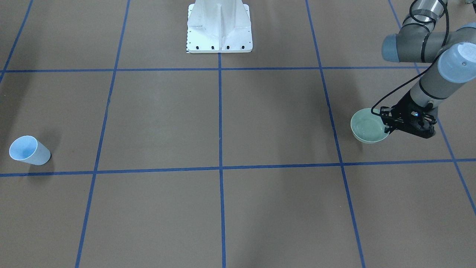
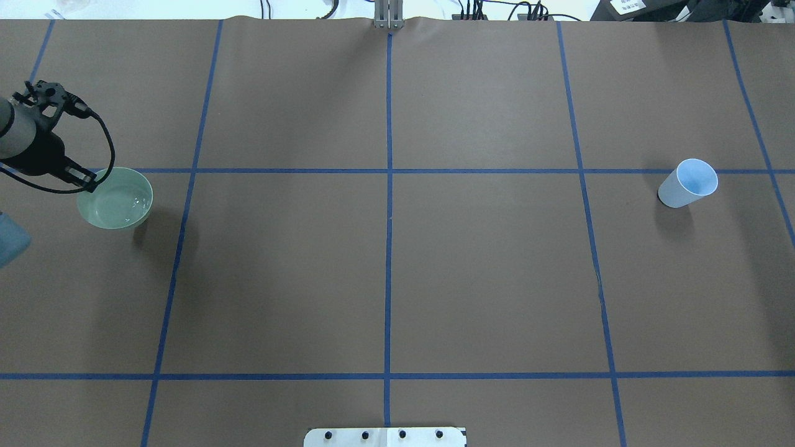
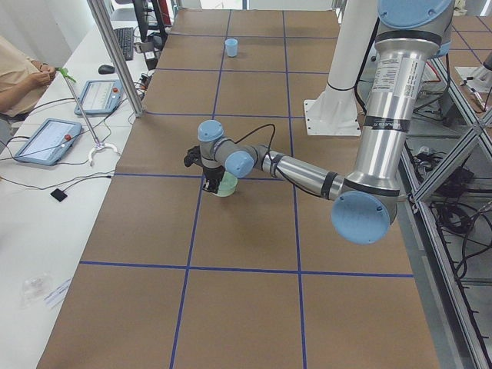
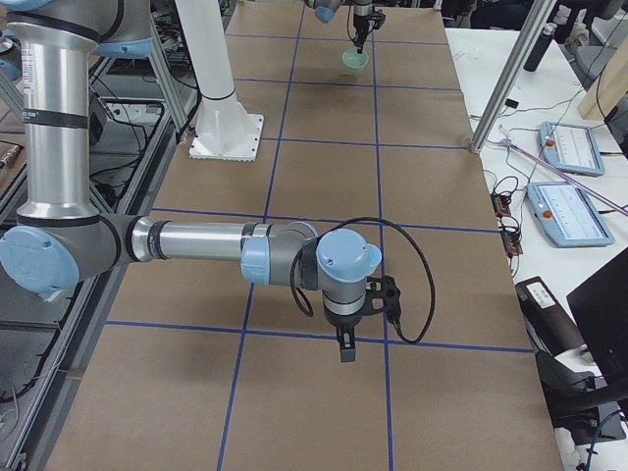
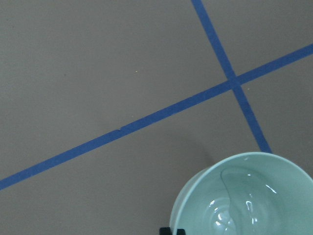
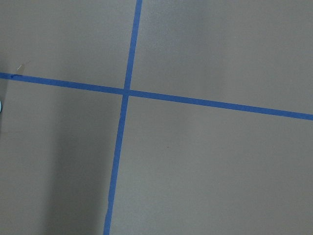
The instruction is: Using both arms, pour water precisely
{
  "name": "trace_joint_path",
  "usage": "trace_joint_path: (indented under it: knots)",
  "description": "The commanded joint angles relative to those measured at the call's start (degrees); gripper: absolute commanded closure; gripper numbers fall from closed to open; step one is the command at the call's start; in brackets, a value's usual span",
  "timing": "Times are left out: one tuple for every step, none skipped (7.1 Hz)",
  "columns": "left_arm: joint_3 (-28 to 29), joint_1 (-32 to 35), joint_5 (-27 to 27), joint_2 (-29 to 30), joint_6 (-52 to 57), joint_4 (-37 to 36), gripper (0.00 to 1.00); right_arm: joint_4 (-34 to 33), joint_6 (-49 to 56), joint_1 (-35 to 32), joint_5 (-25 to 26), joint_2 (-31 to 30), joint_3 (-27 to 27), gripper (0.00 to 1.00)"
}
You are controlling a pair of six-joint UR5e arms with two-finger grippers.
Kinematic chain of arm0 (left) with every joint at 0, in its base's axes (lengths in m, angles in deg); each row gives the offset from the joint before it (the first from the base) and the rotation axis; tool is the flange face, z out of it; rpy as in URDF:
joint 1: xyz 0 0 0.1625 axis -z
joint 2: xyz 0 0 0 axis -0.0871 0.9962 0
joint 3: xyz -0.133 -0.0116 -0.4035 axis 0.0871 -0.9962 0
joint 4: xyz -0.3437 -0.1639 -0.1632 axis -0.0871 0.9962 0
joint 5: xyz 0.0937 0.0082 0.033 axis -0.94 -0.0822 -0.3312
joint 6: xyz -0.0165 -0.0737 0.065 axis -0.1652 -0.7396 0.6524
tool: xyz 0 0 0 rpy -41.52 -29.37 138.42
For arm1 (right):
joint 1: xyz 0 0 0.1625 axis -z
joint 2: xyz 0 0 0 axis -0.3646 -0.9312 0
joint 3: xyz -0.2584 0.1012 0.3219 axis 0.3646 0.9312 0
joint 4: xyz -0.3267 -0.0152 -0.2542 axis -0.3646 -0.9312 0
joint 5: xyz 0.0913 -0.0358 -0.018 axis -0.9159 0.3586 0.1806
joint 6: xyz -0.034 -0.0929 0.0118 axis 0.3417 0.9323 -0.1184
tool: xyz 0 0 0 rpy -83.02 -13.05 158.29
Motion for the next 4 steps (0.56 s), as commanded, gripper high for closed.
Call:
trace_joint_path:
  knots:
    - [6.0, 0.8, 2.1, 0.0, 1.3, 5.7, 1.00, 0.0, 0.0, 0.0, 0.1, 0.0, -0.1, 0.00]
    - [8.2, 0.8, 2.2, 0.1, 1.3, 8.3, 1.00, 0.0, 0.0, 0.0, 0.1, 0.0, -0.2, 0.00]
    - [8.4, 1.0, 2.3, 0.1, 1.2, 8.7, 0.68, 0.0, 0.1, 0.0, 0.1, 0.0, -0.2, 0.00]
    - [8.4, 1.5, 3.5, 0.1, 1.4, 9.0, 0.02, 0.0, 0.0, 0.0, 0.1, 0.0, -0.3, 0.00]
